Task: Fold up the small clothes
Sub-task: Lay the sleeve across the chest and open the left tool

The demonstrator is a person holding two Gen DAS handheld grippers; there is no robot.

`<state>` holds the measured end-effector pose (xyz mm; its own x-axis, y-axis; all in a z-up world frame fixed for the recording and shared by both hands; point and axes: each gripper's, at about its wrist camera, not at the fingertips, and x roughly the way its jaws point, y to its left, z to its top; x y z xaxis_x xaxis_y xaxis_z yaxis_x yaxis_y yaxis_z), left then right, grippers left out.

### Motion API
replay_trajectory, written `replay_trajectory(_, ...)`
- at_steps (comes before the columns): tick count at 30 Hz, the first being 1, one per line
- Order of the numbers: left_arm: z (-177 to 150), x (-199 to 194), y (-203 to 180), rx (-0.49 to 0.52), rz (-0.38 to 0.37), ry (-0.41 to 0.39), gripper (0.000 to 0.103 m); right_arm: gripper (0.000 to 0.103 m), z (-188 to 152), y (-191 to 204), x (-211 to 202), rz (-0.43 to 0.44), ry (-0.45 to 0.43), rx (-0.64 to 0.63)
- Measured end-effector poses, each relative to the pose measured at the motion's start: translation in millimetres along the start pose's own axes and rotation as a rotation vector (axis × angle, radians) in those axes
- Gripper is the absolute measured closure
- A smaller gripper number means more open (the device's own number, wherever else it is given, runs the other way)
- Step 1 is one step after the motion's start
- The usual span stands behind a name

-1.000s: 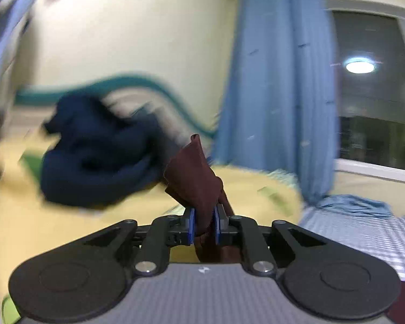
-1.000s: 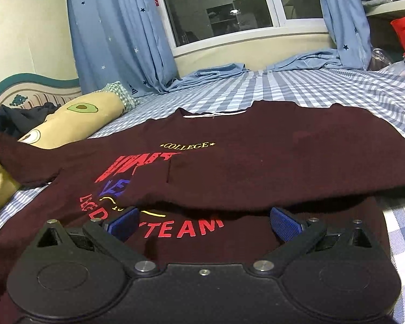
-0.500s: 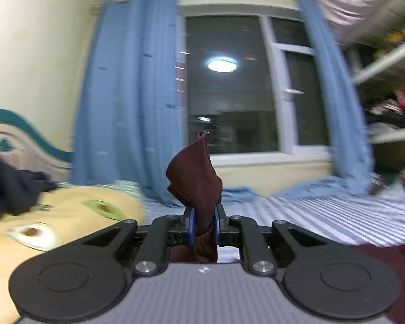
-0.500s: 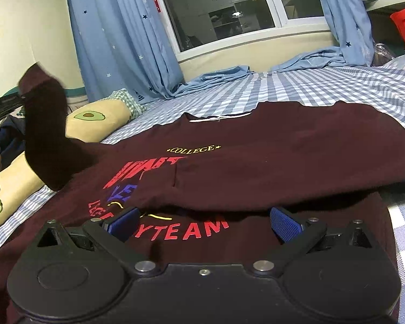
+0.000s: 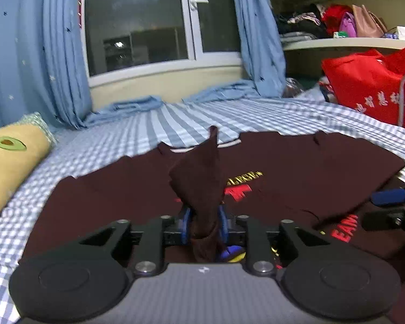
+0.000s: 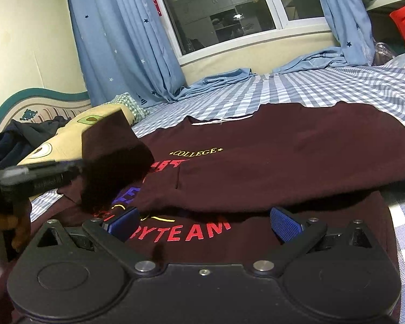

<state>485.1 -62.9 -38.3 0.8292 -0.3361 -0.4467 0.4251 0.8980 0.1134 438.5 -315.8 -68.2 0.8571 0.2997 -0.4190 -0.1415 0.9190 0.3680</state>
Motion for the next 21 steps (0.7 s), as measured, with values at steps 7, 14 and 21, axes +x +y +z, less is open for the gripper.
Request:
replay_trajectory(7, 3.2, -26.3, 12.2, -0.008, -0.075, -0.029, 0.011, 0.000, 0.0, -1.1, 0.0, 0.004, -0.005, 0.005)
replay_trajectory(14, 17.6, -32.0, 58.2, -0.089, 0.196, -0.039, 0.009, 0.000, 0.9, -1.5, -0.3, 0.008, -0.011, 0.009)
replay_trajectory(21, 22.5, 37.7, 148.5, -0.156, 0.536, 0.158, 0.035, 0.000, 0.9, -1.4, -0.2, 0.012, -0.012, 0.009)
